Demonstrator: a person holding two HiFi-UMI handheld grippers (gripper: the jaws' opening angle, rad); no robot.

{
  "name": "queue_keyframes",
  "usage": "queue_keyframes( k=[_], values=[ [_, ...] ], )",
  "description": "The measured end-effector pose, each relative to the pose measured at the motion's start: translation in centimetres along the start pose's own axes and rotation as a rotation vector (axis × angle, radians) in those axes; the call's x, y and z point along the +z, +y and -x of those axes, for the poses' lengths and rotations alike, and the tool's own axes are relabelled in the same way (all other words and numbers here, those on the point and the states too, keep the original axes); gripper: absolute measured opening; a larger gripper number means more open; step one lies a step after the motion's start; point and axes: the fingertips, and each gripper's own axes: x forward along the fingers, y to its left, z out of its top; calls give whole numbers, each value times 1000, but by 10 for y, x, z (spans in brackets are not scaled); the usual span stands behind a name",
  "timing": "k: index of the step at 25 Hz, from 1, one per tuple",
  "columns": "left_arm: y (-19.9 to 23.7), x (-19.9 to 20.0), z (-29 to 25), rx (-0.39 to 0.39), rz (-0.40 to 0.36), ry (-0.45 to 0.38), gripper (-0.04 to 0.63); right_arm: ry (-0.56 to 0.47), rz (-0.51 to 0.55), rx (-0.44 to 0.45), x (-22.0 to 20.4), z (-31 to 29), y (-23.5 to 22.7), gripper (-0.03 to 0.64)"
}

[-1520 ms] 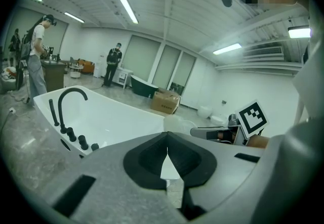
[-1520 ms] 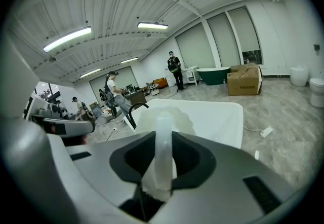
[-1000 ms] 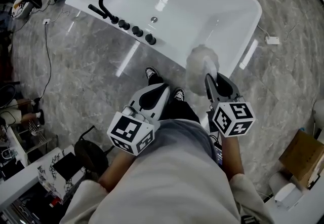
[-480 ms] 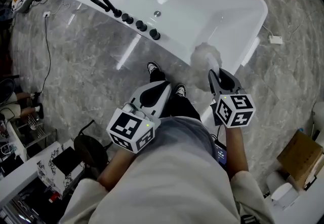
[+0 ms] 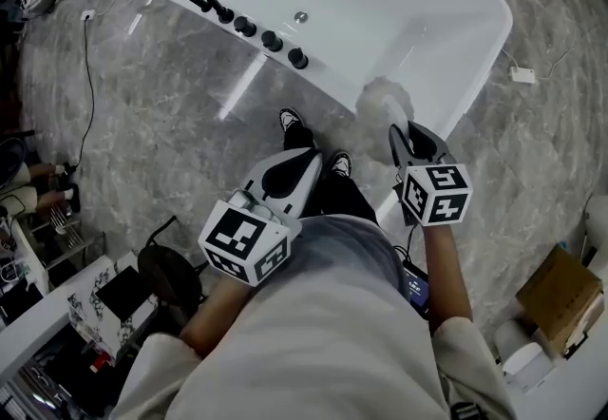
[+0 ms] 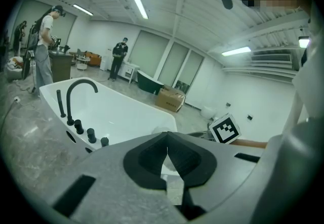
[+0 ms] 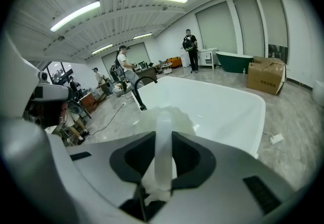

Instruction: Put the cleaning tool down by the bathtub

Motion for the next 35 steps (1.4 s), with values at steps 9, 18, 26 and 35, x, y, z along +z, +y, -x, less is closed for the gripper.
queue_keyframes(
  k=[9,18,26,35],
  values=[
    [15,-1,2,15,17,13,7,81,-10,-15,-25,-29,-12,86],
    [24,-2,-1,17,30,25,8,140,-10,-17,-42,-49,-18,86],
    [27,-3,-3,18,36,34,7,172,-9,-16,-51,-60,-21,86],
    [35,-4,-4,27,49,41,8,219,-16,-22,-66,-74,-25,86]
  ],
)
